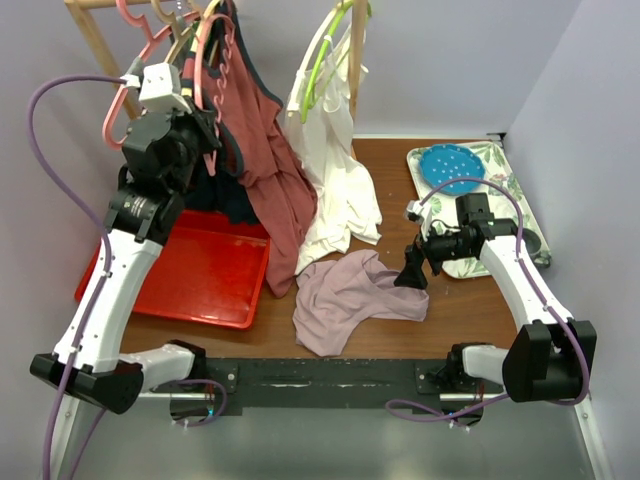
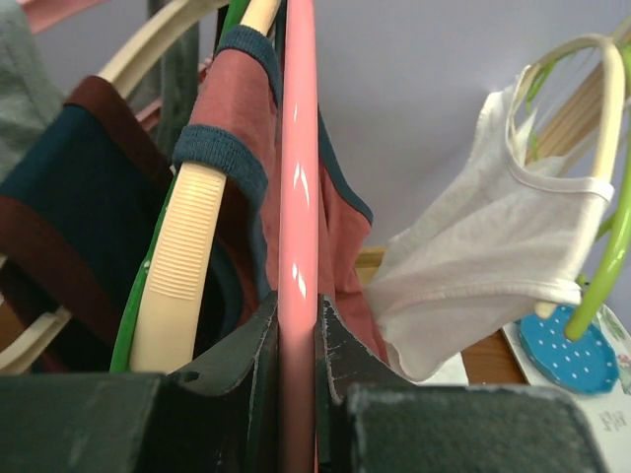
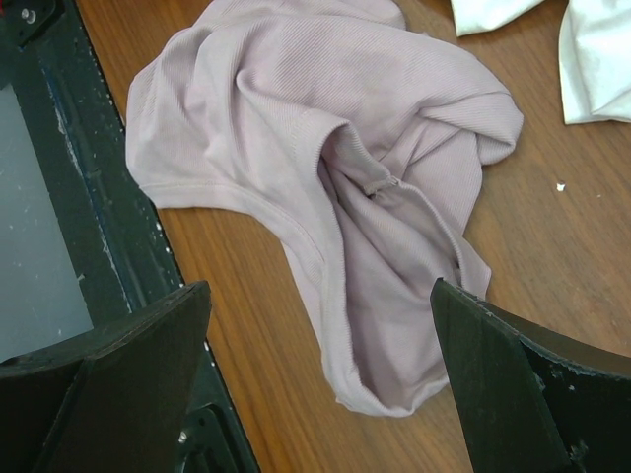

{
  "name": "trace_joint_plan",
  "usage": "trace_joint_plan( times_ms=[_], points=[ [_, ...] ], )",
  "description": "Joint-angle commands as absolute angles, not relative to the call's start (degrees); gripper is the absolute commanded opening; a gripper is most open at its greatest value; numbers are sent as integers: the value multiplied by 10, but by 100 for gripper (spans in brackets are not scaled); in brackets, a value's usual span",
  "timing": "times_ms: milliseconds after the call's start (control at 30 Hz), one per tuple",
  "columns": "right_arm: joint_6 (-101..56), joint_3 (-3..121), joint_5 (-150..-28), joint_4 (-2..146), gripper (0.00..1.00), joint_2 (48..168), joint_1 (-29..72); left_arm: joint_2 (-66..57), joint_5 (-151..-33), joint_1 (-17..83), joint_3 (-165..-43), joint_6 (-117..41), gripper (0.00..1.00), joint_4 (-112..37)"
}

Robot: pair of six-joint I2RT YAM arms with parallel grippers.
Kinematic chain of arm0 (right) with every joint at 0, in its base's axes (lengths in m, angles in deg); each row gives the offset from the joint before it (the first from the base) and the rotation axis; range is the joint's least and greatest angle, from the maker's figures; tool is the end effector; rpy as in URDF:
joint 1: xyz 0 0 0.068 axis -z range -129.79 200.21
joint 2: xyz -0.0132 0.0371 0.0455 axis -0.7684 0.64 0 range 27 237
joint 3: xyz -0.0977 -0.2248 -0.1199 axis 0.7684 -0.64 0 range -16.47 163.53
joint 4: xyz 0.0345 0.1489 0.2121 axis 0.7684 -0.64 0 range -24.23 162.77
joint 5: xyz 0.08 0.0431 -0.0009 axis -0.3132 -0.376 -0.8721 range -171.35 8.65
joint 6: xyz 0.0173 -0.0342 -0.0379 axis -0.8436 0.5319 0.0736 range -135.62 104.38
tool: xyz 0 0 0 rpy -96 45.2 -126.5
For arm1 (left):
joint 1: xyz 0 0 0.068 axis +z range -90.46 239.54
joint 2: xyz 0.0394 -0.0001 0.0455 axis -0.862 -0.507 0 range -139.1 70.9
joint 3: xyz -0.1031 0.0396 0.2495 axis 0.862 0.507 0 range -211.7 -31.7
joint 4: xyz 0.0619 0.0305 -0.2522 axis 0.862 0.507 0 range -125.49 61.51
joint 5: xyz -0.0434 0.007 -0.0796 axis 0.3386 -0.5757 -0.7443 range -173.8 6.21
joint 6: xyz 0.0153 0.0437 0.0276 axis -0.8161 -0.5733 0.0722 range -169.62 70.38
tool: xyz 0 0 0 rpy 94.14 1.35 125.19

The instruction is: Place the tank top on the hanger

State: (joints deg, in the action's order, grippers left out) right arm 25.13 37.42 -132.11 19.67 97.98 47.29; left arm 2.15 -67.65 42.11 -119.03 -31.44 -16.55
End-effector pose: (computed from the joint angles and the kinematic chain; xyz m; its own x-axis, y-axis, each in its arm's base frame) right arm 0.2168 0.0386 0.2577 -0.5196 -0.4400 -0.7324 -0.8364 0.4372 0.3307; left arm 0.2374 -0.0641 0.4938 -0.0128 -0.3101 -0.9506 0.0193 0.9505 -0.3103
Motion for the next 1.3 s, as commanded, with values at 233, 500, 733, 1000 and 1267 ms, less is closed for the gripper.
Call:
trace_joint_plan(
  times_ms=[233,500,733,1000,1267],
  points=[
    [270,393,-1350,185,99,975,480,57,-723,466,-1219,-302,0,-229],
    [279,393,-1351,179,99,970,485,103,-873,465,-1227,-270,0,-198],
    [336,405,-1384,127,99,963,486,177,-923,464,-1202,-260,0,-162],
    [467,532,-1354,-61,99,913,485,220,-1121,438,-1184,-269,0,-120],
    [463,754,-1358,-164,99,883,485,222,-1232,370,-1102,-311,0,-83]
  ],
)
